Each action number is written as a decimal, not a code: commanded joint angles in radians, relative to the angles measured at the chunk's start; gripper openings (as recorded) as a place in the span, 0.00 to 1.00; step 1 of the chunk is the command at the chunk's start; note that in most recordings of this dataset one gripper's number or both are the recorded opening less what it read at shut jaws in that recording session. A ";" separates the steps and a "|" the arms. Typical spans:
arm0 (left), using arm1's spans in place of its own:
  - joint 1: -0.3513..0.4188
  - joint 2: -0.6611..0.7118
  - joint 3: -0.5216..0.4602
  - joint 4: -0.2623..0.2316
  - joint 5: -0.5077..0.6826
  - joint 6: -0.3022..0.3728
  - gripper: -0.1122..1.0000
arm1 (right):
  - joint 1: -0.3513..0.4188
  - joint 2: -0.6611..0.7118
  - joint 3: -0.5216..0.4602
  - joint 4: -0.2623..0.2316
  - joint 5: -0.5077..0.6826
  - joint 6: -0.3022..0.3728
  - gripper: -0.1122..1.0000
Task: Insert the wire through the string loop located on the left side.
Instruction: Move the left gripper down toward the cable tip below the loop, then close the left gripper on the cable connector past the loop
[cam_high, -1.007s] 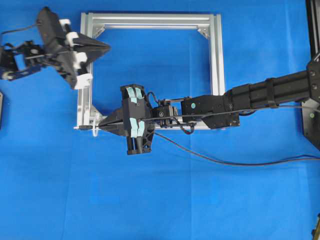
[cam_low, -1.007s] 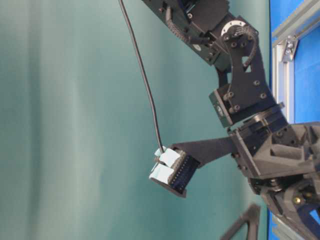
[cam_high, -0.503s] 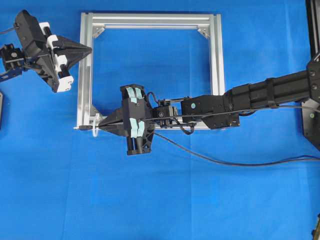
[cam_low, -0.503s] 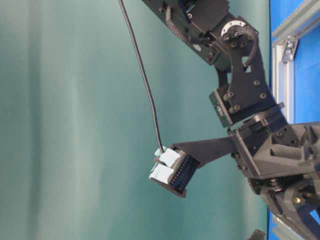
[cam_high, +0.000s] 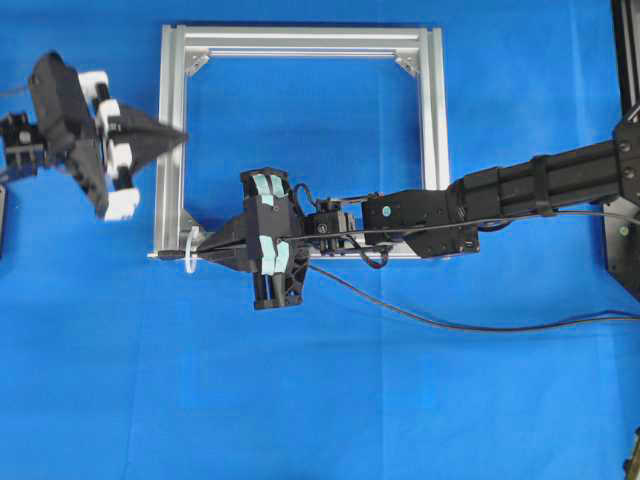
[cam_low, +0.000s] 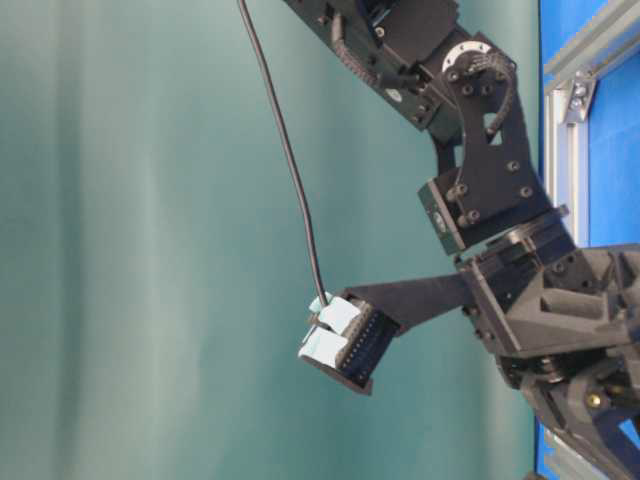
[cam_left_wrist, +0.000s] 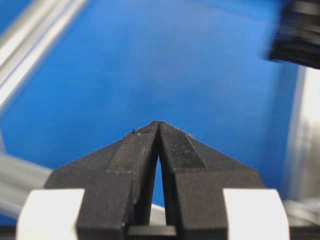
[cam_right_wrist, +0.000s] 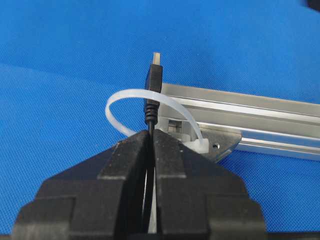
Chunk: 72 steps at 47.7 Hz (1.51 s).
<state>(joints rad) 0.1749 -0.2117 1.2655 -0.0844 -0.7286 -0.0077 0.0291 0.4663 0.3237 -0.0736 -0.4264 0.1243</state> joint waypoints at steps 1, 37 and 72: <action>-0.061 -0.026 -0.002 0.003 -0.006 -0.002 0.10 | -0.003 -0.023 -0.020 0.002 -0.008 0.002 0.01; -0.333 -0.166 0.064 0.003 0.048 0.015 0.10 | -0.003 -0.023 -0.021 0.002 -0.017 0.002 0.01; -0.333 -0.166 0.043 0.003 0.124 0.002 0.39 | -0.002 -0.023 -0.020 0.002 -0.018 0.002 0.01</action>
<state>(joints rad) -0.1549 -0.3682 1.3238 -0.0828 -0.6044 0.0000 0.0276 0.4663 0.3237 -0.0736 -0.4357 0.1243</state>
